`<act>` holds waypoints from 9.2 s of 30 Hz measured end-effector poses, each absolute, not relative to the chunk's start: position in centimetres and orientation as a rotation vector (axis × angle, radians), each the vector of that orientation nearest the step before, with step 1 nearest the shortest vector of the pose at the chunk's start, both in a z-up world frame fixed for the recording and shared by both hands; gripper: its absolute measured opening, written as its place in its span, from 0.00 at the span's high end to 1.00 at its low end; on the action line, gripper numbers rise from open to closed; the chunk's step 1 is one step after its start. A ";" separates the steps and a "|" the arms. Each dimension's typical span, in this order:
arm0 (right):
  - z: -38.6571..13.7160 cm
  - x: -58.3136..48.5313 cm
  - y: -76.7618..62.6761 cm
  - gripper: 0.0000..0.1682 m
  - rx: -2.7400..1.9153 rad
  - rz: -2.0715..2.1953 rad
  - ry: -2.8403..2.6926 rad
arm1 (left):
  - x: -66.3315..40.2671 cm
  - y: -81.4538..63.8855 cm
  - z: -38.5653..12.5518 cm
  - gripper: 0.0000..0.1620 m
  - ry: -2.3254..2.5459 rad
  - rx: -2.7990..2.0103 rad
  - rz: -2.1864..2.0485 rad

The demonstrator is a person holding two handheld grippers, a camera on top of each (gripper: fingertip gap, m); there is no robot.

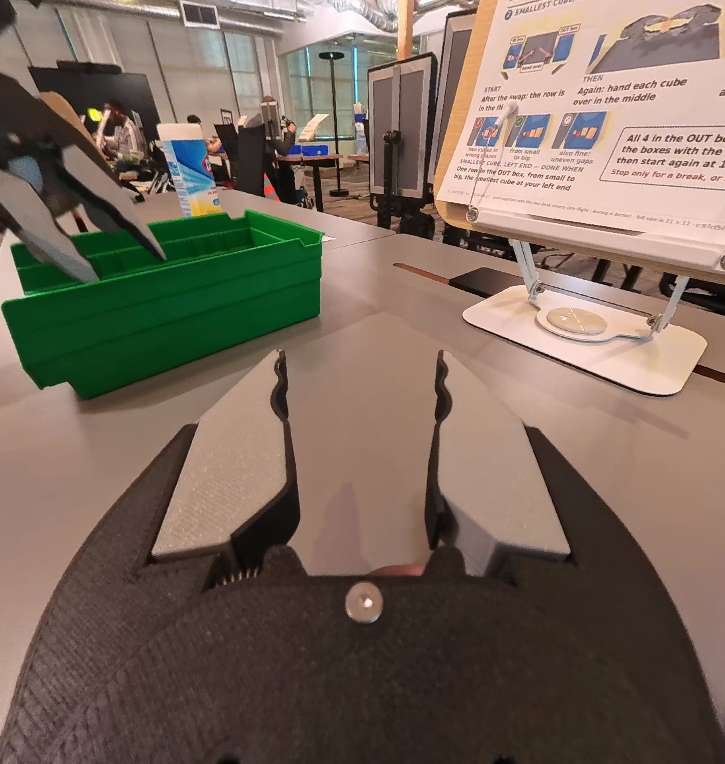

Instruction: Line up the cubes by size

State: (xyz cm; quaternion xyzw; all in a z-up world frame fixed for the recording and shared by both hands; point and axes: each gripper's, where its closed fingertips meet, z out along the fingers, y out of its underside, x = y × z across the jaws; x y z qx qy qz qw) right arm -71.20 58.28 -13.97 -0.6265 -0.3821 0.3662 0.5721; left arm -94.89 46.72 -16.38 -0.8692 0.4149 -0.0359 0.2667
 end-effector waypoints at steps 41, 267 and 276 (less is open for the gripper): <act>-14.1 -71.6 57.7 0.59 -1.479 0.915 -0.903 | -98.5 48.1 -23.0 0.57 1.694 -2.411 0.208; -9.1 -51.3 42.0 0.71 -1.107 1.146 -1.649 | -106.2 46.4 -24.5 0.84 1.794 -2.554 0.435; -6.5 -57.4 42.9 0.69 -1.371 1.497 -1.353 | -87.6 49.4 -6.7 0.84 1.388 -1.648 0.086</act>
